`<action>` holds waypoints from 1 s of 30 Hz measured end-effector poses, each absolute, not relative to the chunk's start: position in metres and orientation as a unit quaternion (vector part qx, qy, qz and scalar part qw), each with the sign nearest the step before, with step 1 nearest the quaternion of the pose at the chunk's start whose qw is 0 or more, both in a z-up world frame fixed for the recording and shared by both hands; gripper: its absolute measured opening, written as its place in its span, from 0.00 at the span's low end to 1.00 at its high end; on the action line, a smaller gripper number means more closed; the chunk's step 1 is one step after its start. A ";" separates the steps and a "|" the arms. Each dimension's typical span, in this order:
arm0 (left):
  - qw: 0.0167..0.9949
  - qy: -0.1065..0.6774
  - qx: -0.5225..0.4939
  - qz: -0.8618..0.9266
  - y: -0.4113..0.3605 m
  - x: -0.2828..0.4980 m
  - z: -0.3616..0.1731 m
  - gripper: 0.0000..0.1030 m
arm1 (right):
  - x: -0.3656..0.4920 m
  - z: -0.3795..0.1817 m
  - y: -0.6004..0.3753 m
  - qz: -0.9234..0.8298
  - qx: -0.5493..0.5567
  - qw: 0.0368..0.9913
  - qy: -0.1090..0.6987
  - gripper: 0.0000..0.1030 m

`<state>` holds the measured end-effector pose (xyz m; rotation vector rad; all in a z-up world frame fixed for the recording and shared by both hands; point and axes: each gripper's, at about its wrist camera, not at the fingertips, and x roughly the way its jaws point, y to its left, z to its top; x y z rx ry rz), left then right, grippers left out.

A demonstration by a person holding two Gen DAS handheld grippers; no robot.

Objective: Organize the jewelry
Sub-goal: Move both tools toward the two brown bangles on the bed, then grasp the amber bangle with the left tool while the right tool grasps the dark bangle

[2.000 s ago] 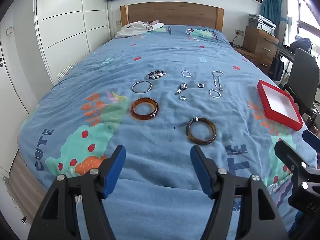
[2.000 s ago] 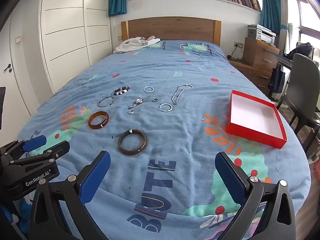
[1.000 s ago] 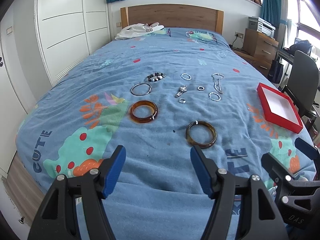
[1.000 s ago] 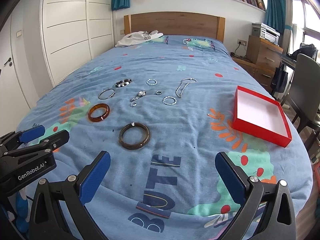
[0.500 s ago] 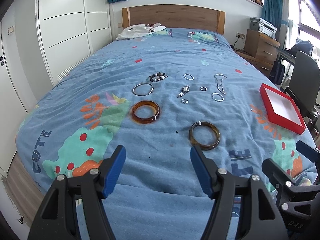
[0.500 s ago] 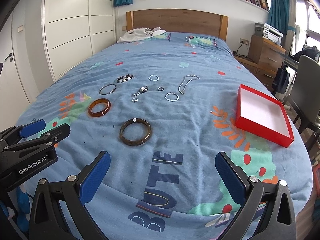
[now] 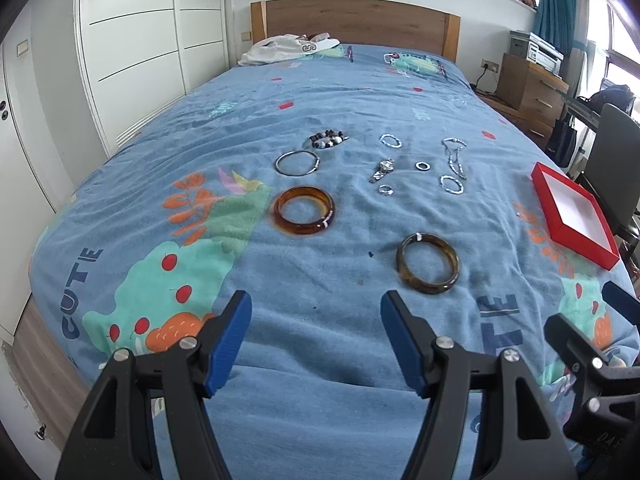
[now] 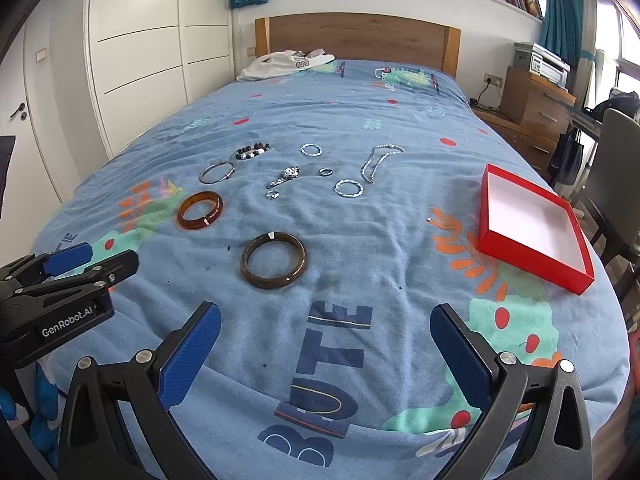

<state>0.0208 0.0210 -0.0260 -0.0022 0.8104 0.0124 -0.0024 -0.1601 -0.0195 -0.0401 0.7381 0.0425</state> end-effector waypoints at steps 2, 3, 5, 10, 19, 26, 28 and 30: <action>0.917 0.399 -0.010 0.014 0.029 0.025 -0.028 0.64 | 0.001 -0.021 -0.163 0.017 -0.016 0.931 0.365 0.99; 0.915 0.402 -0.014 0.015 0.032 0.027 -0.030 0.64 | 0.003 -0.021 -0.164 0.017 -0.013 0.930 0.368 0.99; 0.912 0.408 -0.018 0.016 0.038 0.031 -0.033 0.63 | 0.008 -0.023 -0.166 0.015 -0.009 0.928 0.373 0.99; 0.908 0.419 -0.020 0.020 0.044 0.044 -0.038 0.63 | 0.022 -0.025 -0.169 0.020 -0.008 0.925 0.380 0.99; 0.905 0.424 -0.024 0.015 0.042 0.088 -0.045 0.63 | 0.062 -0.047 -0.170 0.058 0.005 0.906 0.420 0.70; 0.902 0.430 -0.034 -0.001 0.036 0.145 -0.060 0.63 | 0.103 -0.068 -0.165 0.091 0.016 0.892 0.443 0.51; 0.901 0.432 -0.033 -0.003 0.034 0.158 -0.066 0.63 | 0.116 -0.073 -0.164 0.098 0.021 0.888 0.449 0.48; 0.900 0.435 -0.027 -0.003 0.031 0.173 -0.075 0.62 | 0.126 -0.080 -0.162 0.105 0.023 0.884 0.456 0.45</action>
